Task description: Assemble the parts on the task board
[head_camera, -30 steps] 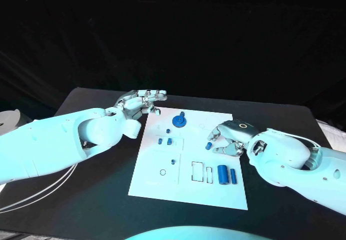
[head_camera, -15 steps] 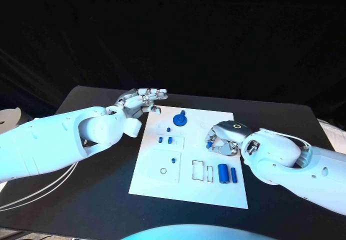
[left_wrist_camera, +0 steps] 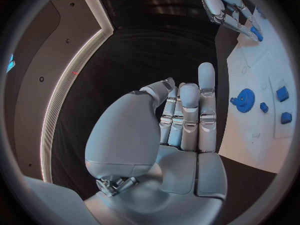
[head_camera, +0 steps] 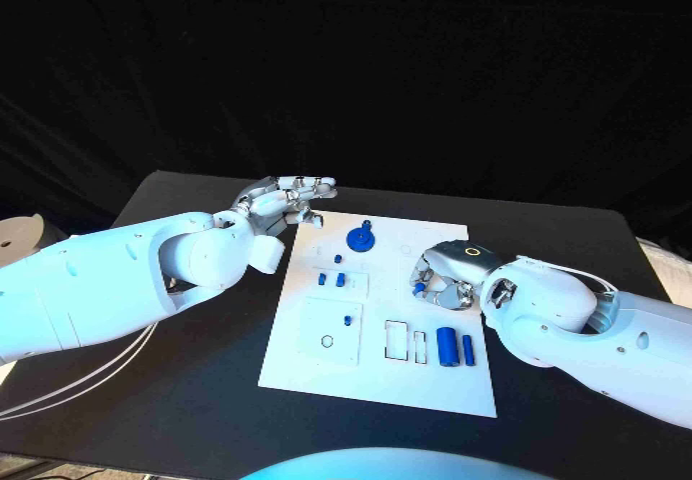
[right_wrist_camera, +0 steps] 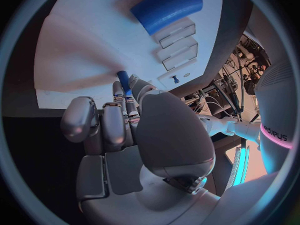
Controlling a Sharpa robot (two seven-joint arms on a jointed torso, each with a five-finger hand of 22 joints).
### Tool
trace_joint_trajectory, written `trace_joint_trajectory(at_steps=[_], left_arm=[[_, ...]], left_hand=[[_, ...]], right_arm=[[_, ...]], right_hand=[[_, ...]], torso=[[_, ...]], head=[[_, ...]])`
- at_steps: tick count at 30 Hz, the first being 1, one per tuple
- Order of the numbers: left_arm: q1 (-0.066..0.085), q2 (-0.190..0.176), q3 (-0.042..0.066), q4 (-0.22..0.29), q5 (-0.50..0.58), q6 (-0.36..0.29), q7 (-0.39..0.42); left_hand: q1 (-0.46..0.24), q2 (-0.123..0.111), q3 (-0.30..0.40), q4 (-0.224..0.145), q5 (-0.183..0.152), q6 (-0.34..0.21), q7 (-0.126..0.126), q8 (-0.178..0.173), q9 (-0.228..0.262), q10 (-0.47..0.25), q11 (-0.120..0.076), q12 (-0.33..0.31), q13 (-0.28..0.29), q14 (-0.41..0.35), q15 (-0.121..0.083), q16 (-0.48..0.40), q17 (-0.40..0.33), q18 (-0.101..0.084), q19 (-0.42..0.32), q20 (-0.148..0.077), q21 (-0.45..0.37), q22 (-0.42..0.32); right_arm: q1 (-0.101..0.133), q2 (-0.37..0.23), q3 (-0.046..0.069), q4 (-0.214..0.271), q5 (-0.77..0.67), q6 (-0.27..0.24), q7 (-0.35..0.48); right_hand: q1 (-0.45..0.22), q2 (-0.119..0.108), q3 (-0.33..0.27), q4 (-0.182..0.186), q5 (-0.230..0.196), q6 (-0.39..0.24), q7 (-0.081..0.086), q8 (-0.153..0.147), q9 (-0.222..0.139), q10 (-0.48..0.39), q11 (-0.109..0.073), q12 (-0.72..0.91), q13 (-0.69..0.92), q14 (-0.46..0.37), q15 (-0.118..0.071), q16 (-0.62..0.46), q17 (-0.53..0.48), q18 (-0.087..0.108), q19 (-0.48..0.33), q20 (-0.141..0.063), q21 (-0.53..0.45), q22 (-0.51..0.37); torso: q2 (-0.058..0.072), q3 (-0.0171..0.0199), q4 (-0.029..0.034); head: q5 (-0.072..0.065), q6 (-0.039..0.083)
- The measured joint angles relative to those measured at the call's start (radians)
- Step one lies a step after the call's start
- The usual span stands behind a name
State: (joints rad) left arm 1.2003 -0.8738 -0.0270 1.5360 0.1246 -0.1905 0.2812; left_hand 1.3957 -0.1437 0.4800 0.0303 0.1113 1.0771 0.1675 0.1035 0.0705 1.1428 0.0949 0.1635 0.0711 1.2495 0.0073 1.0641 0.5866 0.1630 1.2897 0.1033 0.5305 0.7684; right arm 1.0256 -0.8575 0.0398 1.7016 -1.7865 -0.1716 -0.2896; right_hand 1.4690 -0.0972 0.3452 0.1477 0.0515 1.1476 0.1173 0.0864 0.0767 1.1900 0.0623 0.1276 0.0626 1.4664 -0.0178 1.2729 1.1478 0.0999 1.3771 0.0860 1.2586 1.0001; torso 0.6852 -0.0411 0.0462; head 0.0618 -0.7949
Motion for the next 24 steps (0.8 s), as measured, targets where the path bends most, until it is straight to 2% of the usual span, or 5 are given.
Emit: trace_joint_trajectory(at_steps=[5,11,15,19,24], left_arm=[[0.000,0.000,0.000,0.000,0.000,0.000,-0.001],[0.000,0.000,0.000,-0.001,0.000,0.001,-0.001],[0.000,-0.001,0.000,-0.001,0.000,0.001,-0.002],[0.000,-0.002,-0.001,-0.002,0.000,0.001,-0.002],[0.000,-0.002,-0.001,-0.002,0.000,0.001,-0.002]], left_hand=[[0.000,0.000,0.000,0.000,0.000,0.000,0.000,0.000,0.000,-0.001,0.001,0.000,0.000,0.000,0.000,0.000,0.000,0.000,0.000,0.000,0.000,0.000],[0.000,0.000,0.000,0.000,0.000,0.000,0.000,0.000,0.000,-0.001,0.001,0.000,0.000,0.000,0.000,0.000,0.000,0.000,0.000,0.000,0.000,0.000],[0.000,0.000,0.000,0.000,0.000,0.000,0.000,0.000,0.000,-0.001,0.001,0.000,0.000,0.000,0.000,0.000,0.000,0.000,0.000,0.000,0.000,0.000],[0.000,0.000,0.000,0.000,0.000,0.000,0.000,0.000,0.000,-0.001,0.001,0.000,0.000,0.000,0.000,0.000,0.000,0.000,0.000,0.000,0.000,0.000],[0.000,0.000,-0.003,-0.003,0.000,0.000,0.000,0.000,0.000,-0.001,0.001,0.004,0.000,0.000,0.000,0.000,-0.002,0.000,0.000,0.000,0.000,0.000]], right_arm=[[-0.002,0.001,-0.001,-0.002,-0.003,-0.016,0.000],[-0.004,-0.011,-0.001,0.013,-0.010,-0.034,0.000],[-0.003,-0.025,0.008,0.039,-0.009,-0.048,0.000],[0.002,-0.042,0.021,0.094,0.003,-0.071,0.002],[0.007,-0.048,0.029,0.145,0.026,-0.098,0.009]], right_hand=[[0.012,0.010,0.037,-0.026,-0.007,0.029,-0.005,0.011,0.005,0.022,0.004,0.009,0.001,0.000,-0.008,0.011,0.012,0.000,0.008,-0.008,0.006,0.013],[0.025,0.001,0.068,-0.053,-0.007,0.034,-0.005,0.015,0.013,0.029,0.011,0.004,0.001,-0.003,-0.011,0.011,0.014,0.000,0.011,-0.011,0.012,0.015],[0.025,0.001,0.078,-0.061,-0.005,0.034,-0.005,0.016,0.014,0.029,0.012,-0.005,0.001,-0.003,-0.011,0.015,0.014,0.000,0.011,-0.011,0.012,0.017],[0.026,0.001,0.094,-0.070,-0.005,0.033,-0.005,0.016,0.014,0.029,0.012,-0.009,0.001,-0.003,-0.011,0.015,0.014,0.000,0.011,-0.011,0.012,0.018],[0.025,0.001,0.103,-0.078,-0.006,0.033,0.002,0.013,0.012,0.032,0.015,-0.015,0.002,-0.003,-0.011,0.015,0.014,0.000,0.011,-0.011,0.012,0.018]], torso=[[0.000,-0.0002,0.0000],[-0.001,-0.0004,0.0000],[-0.001,-0.0003,0.0005],[-0.002,-0.0010,0.0005],[-0.002,-0.0016,0.0003]], head=[[0.000,-0.001],[0.002,-0.002],[0.004,-0.002],[0.005,-0.002],[0.008,-0.003]])
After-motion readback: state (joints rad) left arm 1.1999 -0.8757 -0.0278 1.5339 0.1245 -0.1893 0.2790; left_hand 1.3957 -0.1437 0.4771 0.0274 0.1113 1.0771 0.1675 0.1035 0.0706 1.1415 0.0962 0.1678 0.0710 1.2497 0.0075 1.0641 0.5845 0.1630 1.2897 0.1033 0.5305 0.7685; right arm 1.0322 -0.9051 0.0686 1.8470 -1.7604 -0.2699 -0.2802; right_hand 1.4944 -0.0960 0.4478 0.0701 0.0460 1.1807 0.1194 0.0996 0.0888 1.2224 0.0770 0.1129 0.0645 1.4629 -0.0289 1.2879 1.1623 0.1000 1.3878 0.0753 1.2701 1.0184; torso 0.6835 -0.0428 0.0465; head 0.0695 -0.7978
